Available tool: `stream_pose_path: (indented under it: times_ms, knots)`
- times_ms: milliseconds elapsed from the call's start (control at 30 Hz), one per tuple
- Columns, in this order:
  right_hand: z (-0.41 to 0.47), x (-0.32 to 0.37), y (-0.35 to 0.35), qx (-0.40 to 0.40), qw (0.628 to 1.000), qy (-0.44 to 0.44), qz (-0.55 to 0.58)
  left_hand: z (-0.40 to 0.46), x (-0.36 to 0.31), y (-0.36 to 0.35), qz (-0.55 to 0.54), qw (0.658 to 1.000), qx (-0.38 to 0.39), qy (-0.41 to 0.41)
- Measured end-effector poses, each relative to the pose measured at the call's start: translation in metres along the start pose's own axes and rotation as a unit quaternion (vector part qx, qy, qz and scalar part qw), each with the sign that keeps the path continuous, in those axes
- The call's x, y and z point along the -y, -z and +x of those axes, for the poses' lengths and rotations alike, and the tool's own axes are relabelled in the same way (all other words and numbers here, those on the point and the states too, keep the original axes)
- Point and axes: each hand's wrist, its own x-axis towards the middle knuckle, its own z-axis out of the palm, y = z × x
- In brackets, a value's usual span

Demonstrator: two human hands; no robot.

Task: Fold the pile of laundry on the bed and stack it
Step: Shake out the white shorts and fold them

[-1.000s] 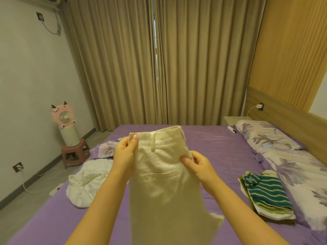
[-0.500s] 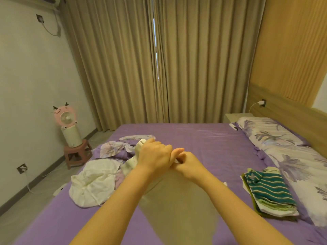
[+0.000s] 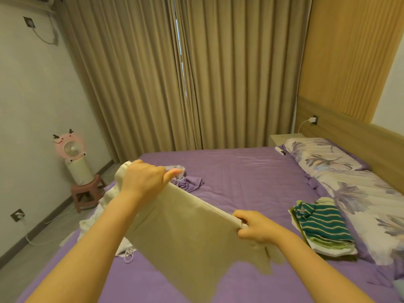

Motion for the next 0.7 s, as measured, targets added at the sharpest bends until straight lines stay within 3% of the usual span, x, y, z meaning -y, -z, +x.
stream_pose_path:
  times_ms: [133,233,300,400,467,600,700]
  knots:
    - [0.003,-0.017,-0.003,-0.065,0.997,-0.039,-0.006,-0.017,0.011,-0.005,0.024,0.978,0.205,0.042]
    - [0.006,-0.031,-0.002,-0.074,0.995,-0.020,-0.069,-0.040,0.021,-0.019,0.001,0.955,0.297,0.026]
    - [0.006,-0.040,-0.004,-0.058,0.992,-0.015,-0.108,-0.055,0.021,-0.030,-0.004,0.924,0.382,-0.002]
    - [0.004,-0.054,-0.012,-0.101,0.985,-0.061,-0.129,-0.076,0.006,-0.054,0.011,0.868,0.496,-0.001]
    - [0.003,-0.065,-0.020,-0.132,0.972,-0.089,-0.175,-0.090,-0.012,-0.072,0.029,0.857,0.514,0.017]
    - [-0.008,-0.085,-0.041,-0.204,0.948,-0.160,-0.187,-0.107,-0.050,-0.099,0.031,0.883,0.461,0.079]
    - [-0.022,-0.100,-0.064,-0.245,0.937,-0.193,-0.157,-0.116,-0.073,-0.116,0.012,0.905,0.425,0.007]
